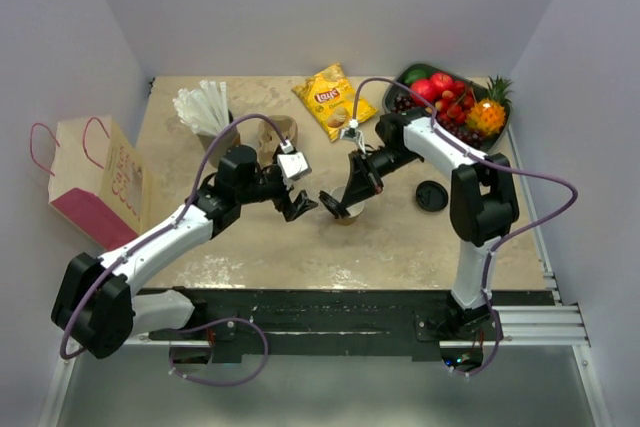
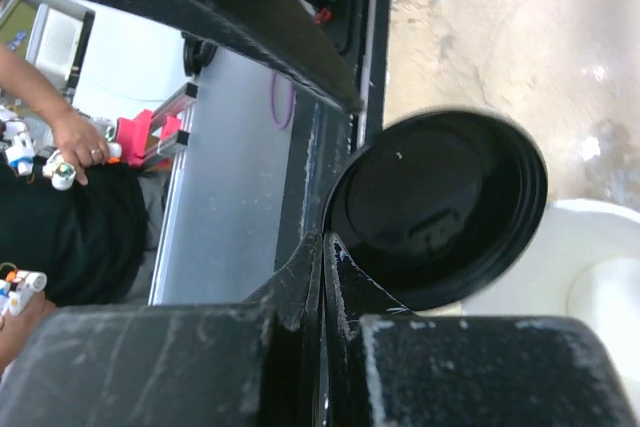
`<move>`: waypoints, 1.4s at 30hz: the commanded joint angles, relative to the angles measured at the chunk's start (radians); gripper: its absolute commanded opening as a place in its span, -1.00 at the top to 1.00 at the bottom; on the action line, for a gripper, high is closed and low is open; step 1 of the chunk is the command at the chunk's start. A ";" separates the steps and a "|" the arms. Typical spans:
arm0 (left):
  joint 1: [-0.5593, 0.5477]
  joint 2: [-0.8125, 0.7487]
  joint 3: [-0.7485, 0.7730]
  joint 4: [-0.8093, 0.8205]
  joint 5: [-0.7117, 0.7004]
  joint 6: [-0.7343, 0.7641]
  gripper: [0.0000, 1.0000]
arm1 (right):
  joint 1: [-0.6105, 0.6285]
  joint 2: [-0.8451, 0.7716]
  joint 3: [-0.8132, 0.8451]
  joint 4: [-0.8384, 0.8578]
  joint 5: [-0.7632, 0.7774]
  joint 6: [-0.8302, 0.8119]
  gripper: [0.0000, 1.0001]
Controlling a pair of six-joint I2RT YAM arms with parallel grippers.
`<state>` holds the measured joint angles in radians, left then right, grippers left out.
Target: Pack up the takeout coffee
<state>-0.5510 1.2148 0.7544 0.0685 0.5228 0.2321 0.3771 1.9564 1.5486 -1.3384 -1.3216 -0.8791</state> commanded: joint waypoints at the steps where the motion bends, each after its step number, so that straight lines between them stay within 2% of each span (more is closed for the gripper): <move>1: -0.004 -0.017 0.056 -0.067 0.112 0.185 -0.80 | -0.006 -0.059 0.031 0.088 0.064 0.121 1.00; 5: -0.006 -0.008 0.042 -0.084 0.112 0.136 -0.80 | -0.007 -0.045 0.039 0.119 0.045 0.155 1.00; 16: -0.033 0.026 0.019 0.069 0.051 -0.016 -0.81 | -0.036 -0.017 0.013 0.108 0.002 0.157 1.00; 30: -0.078 0.103 0.048 0.152 0.002 -0.062 -0.81 | -0.121 0.059 -0.018 0.085 -0.034 0.147 1.00; 42: -0.115 0.132 0.051 0.195 -0.036 -0.070 -0.81 | -0.139 0.035 -0.033 0.084 -0.034 0.150 1.00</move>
<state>-0.6559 1.3437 0.7731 0.1772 0.5045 0.1665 0.2489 2.0319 1.5291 -1.2526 -1.3285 -0.7258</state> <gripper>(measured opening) 0.907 0.007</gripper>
